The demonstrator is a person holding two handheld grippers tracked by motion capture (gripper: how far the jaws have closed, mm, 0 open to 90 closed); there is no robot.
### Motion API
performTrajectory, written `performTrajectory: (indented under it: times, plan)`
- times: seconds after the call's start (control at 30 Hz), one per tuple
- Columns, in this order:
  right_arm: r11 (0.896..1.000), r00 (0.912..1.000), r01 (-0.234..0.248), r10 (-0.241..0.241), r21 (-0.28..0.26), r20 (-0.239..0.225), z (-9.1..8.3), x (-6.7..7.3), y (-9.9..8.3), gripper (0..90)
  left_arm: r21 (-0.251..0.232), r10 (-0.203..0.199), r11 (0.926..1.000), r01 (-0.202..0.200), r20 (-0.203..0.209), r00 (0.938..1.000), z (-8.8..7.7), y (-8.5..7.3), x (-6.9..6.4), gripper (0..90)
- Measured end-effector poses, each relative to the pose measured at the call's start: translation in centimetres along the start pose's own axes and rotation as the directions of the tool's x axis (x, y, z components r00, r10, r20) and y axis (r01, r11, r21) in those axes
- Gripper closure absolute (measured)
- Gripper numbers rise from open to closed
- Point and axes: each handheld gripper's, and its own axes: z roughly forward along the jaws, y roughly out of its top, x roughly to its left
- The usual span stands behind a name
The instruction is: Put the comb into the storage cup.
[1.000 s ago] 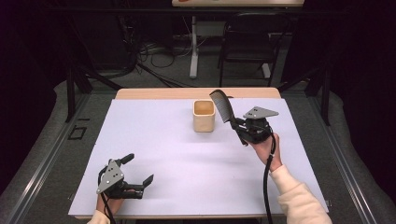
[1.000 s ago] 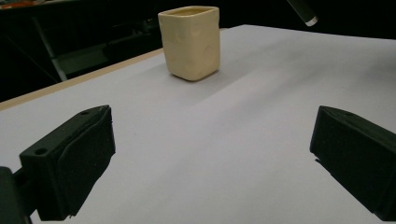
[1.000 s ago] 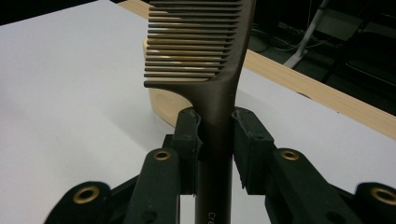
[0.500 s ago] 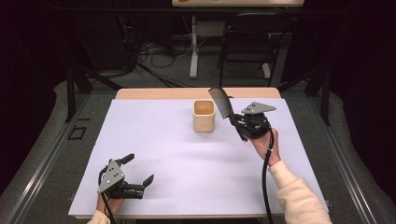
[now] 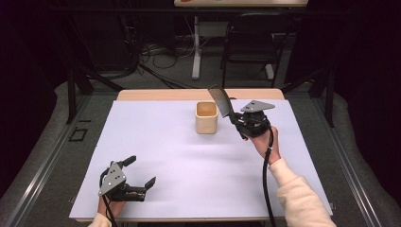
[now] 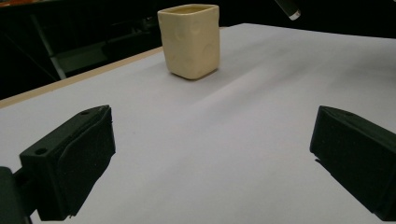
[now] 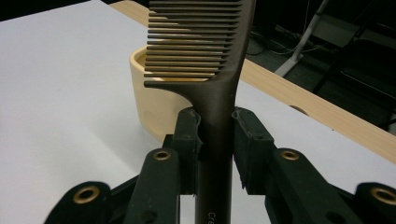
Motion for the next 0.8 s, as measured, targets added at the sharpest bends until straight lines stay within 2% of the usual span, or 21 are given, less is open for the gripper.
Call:
performTrajectory:
  times: [0.8]
  plan:
    - [0.999,0.9994,0.030,-0.029,-0.028,0.020,0.5,-0.1,2.3,72.5,-0.002,-0.004,1.0000,0.004,-0.002,1.0000,0.0,0.0,0.1,0.1]
